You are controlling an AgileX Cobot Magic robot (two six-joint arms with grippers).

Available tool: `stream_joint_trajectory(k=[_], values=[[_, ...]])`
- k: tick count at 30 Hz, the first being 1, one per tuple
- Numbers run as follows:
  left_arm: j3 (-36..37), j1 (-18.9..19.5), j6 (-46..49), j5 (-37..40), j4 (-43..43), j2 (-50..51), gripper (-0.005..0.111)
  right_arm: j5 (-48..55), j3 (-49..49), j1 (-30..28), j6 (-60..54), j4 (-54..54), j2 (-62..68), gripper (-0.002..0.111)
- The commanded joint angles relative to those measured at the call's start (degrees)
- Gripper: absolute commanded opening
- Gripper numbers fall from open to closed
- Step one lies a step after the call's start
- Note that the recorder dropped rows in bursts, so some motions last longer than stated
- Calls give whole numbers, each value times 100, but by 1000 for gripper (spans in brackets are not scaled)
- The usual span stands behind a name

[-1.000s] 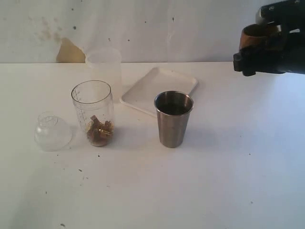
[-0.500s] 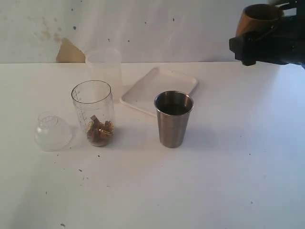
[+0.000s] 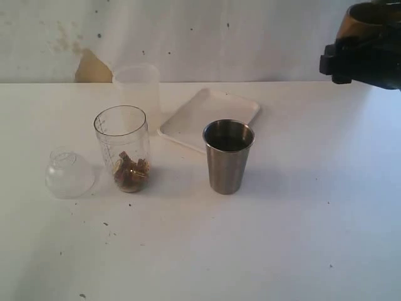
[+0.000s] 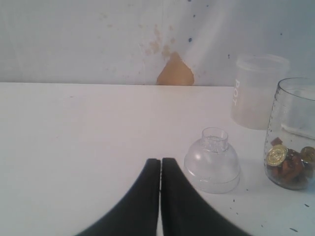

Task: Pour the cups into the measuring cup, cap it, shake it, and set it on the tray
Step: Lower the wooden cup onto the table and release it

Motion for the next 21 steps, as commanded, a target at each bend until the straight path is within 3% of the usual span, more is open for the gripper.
stream_joint_trajectory(k=[1,4,6,15,19,21], values=[[28,0,0,-2,-73,-23,1,-1130,674,311,4251,-4027,-222,0],[28,0,0,-2,-73,-23,1,-1728,1003,65,5945,-5526,-26,0],[28,0,0,-2,-73,-23,1,-1876,1090,-123,6352,-5702,238,0],[28,0,0,-2,-73,-23,1,-2972,862,-631,6282,-5679,1937,0],[28,0,0,-2,-73,-23,1,-2941,465,-631,5201,-5679,2536,0],[28,0,0,-2,-73,-23,1,-2914,298,-640,5182,-5563,2741,3]])
